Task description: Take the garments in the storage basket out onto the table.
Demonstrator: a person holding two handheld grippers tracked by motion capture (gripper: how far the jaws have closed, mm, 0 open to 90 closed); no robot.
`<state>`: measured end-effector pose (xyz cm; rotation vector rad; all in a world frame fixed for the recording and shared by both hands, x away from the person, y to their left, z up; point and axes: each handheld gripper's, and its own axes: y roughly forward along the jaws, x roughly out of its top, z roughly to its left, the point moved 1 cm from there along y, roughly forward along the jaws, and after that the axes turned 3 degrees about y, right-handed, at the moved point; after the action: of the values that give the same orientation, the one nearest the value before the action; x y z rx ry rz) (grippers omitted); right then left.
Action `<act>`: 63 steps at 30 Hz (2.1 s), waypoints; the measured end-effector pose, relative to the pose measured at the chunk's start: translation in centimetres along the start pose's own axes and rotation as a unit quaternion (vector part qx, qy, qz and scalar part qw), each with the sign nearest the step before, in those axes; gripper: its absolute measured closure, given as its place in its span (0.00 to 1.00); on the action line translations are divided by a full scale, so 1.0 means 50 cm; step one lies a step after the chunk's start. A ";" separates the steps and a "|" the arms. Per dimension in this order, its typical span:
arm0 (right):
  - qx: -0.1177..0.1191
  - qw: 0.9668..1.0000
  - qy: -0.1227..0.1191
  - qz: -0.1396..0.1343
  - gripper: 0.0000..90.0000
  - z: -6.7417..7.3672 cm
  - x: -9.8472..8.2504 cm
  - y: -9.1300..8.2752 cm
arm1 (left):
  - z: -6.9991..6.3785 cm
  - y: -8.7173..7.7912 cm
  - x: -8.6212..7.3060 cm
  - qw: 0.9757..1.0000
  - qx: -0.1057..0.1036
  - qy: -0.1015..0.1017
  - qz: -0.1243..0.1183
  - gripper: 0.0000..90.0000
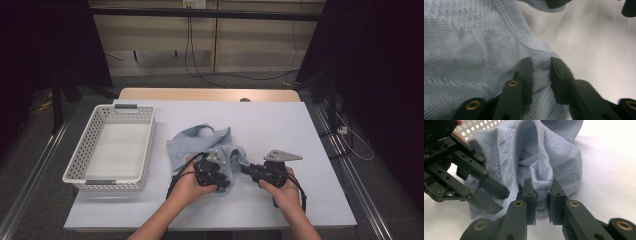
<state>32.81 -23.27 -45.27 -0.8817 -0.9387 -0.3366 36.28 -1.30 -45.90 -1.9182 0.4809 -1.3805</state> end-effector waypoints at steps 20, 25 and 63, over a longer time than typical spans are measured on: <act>-0.018 1.000 -0.001 -0.016 0.89 -0.018 0.013 -0.025 | 0.014 -0.074 0.024 0.998 -0.028 -0.043 -0.038 0.97; -0.024 0.999 0.001 -0.023 0.89 -0.029 0.022 -0.033 | 0.040 -0.147 0.036 0.995 -0.015 -0.059 -0.080 0.97; -0.019 0.991 -0.041 -0.126 0.90 -0.003 0.225 -0.184 | 0.131 -0.342 0.130 0.979 0.037 -0.090 -0.180 0.97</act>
<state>33.76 -27.82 -31.49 -0.8167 -1.1258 -0.5394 42.90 8.12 -30.26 -2.1144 -0.0080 -1.4034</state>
